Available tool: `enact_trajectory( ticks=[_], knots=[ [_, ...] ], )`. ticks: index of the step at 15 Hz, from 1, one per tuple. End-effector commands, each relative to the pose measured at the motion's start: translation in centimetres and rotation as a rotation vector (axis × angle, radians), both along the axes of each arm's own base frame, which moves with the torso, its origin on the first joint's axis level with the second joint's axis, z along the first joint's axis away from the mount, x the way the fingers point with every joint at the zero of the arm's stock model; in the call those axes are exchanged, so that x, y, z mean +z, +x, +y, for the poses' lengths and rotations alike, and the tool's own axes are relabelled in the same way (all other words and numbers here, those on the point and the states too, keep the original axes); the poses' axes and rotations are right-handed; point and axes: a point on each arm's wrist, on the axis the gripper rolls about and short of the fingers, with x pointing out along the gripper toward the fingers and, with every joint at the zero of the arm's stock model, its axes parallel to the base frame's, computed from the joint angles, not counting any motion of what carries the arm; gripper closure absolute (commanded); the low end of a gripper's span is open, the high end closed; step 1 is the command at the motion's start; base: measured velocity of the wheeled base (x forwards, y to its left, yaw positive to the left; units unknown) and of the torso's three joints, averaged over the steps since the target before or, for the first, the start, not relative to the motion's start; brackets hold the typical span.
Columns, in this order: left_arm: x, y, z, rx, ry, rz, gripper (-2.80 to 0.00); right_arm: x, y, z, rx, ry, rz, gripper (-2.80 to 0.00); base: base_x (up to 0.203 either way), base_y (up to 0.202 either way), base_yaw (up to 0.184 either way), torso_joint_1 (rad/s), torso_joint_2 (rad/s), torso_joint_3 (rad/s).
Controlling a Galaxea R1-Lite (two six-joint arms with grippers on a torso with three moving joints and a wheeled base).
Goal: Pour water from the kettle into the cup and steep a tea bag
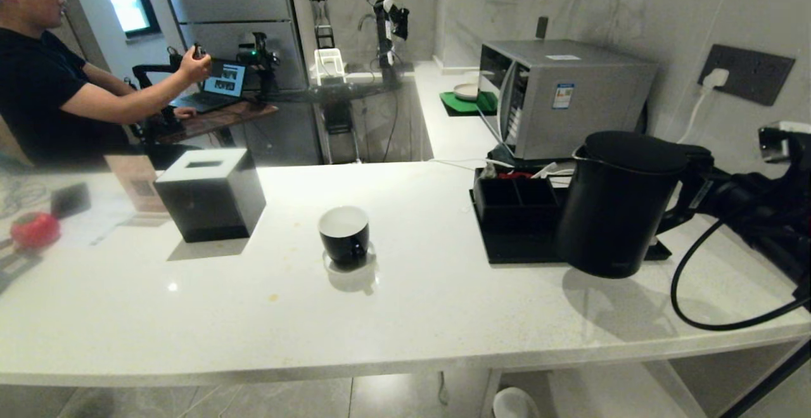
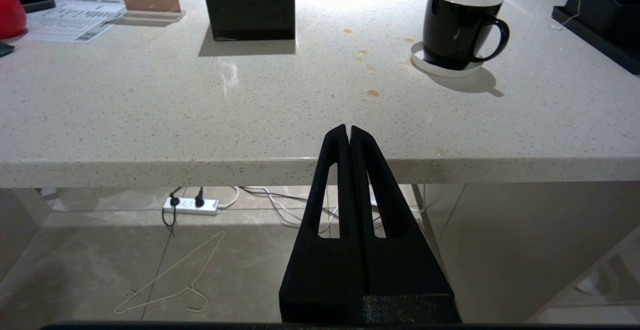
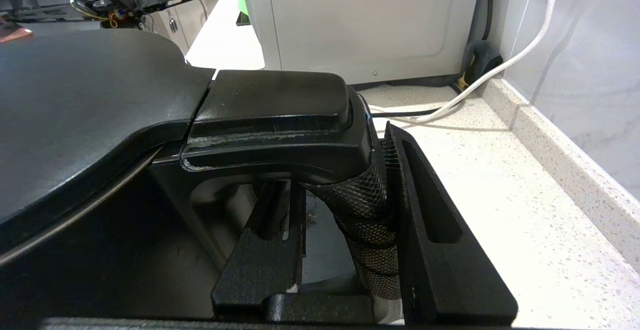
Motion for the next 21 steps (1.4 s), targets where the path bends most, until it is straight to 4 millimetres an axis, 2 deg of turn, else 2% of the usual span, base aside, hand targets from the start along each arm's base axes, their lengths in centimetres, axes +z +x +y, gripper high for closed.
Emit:
enact_trajectory(
  ticks=[1, 12, 21],
  knots=[
    [0.0, 0.01, 0.0, 0.001, -0.001, 0.001, 0.0, 0.01, -0.03, -0.01, 0.0, 0.001, -0.005, 0.0, 0.0, 0.0, 0.0, 0.0, 0.0, 0.0],
    [0.0, 0.01, 0.0, 0.002, -0.002, 0.001, 0.0, -0.16, 0.03, -0.01, 0.0, 0.001, 0.001, 0.0, 0.001, 0.004, 0.0, 0.001, 0.0, 0.0],
    [-0.01, 0.01, 0.0, 0.002, -0.001, 0.002, 0.0, -0.1, 0.0, -0.01, 0.0, 0.001, -0.001, 0.0, 0.001, 0.178, -0.002, 0.002, 0.0, 0.003]
  ],
)
